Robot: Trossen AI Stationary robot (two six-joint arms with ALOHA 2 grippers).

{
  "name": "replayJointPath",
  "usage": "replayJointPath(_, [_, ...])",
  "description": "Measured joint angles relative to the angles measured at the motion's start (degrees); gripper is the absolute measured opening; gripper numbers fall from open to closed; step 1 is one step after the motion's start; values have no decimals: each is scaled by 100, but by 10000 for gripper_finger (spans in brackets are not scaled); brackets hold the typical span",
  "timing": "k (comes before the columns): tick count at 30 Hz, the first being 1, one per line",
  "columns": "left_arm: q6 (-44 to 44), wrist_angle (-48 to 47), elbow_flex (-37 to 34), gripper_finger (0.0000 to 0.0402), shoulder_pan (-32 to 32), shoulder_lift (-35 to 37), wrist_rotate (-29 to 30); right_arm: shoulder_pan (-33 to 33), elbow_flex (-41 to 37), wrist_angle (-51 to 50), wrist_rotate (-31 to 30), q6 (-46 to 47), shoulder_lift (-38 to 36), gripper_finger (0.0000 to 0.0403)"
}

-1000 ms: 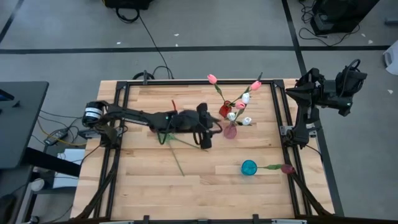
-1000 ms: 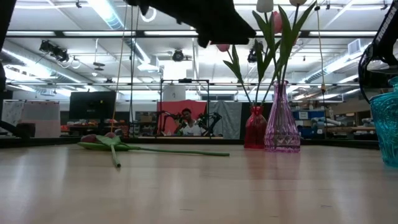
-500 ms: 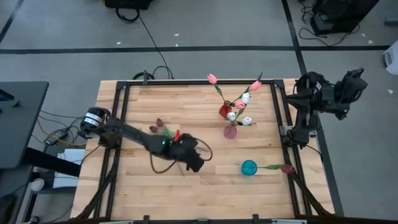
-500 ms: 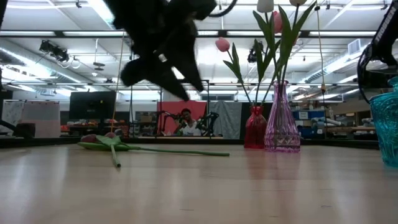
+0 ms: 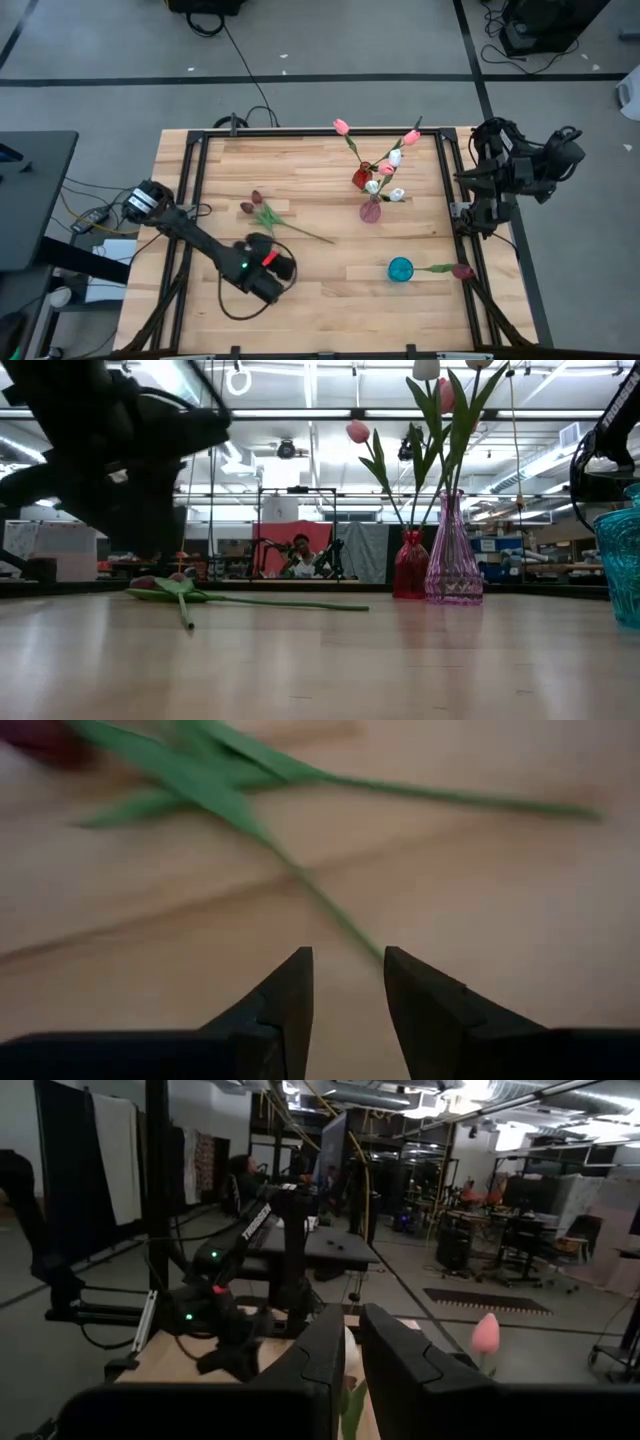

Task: Sort flowers into vase by color
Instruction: Put the right red tulip into the blue vase

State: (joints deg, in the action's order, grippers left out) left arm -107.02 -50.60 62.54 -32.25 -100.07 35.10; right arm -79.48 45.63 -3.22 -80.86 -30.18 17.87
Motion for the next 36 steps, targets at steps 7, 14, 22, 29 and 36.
replayJointPath(7, [-410,-739,0,143,140,0,350,0,-36,13,-31,1,2,50])
replayJointPath(14, [38,182,-652,187,562,-2,247,0,-36,9,-18,3,2,50])
replayJointPath(22, [250,1856,-1486,204,845,24,355,0,-38,4,-4,-32,2,50])
replayJointPath(29, [526,2002,-1580,196,1036,15,526,0,-38,-27,-2,-39,2,50])
replayJointPath(36, [1397,1973,-1523,91,1134,-6,508,0,-38,-50,0,-39,2,50])
